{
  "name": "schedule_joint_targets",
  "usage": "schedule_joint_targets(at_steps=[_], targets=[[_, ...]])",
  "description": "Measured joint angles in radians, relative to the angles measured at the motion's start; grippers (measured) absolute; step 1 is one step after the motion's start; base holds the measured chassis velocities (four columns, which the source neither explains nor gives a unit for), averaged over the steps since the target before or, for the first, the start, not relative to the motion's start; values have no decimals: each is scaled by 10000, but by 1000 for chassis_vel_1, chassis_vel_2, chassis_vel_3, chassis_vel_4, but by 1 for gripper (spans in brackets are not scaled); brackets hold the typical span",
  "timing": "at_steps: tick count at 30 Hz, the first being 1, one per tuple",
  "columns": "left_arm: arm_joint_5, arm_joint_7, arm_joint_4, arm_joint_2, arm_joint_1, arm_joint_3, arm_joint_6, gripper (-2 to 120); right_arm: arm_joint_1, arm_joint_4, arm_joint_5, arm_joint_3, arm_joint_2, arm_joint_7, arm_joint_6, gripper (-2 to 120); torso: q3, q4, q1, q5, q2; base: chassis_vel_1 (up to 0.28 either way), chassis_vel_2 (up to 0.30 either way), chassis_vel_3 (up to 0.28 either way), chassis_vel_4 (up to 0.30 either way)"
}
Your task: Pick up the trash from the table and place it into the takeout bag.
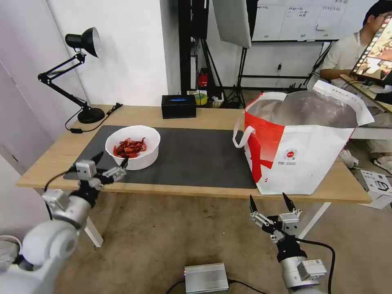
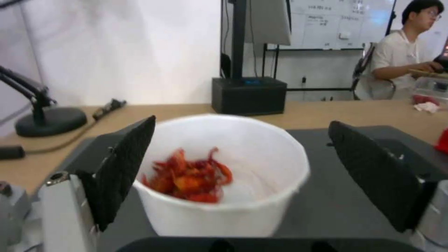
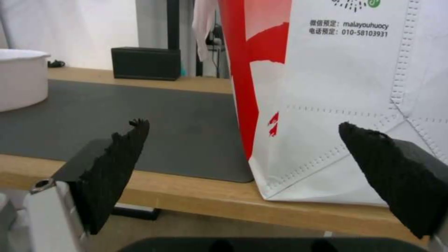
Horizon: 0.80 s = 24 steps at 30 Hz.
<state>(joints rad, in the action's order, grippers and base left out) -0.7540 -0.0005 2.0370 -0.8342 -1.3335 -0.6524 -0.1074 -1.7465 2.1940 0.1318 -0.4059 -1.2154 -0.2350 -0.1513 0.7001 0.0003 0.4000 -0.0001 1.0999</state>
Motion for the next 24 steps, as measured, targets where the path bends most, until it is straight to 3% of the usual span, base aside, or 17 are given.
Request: schedule_joint_targets(at_steps=[6,16,18,24], targets=[[-371,-205,-660,631,1284,696,-10,100,2,0,4,0,0,-3,0,100,0,-4,0,0,-1,0,0,0,0],[-761,-66,-2526,1273,3834,2441,-527,100,5,-1,5,0,-1,-5,0,100,1,-3,1,0,-1,0,0,0,0],[-1050,-187,-2962,1523,4445,2845,-857,100,2,-1,6,0,0,-5,0,100,1,-7,1,-1,-1,0,0,0,0],[-1440,-291,-3462,2128,5022,3063,-1904,100,3,-1,6,0,-1,-5,1,100,0,1,0,0,0,0,0,0,0]])
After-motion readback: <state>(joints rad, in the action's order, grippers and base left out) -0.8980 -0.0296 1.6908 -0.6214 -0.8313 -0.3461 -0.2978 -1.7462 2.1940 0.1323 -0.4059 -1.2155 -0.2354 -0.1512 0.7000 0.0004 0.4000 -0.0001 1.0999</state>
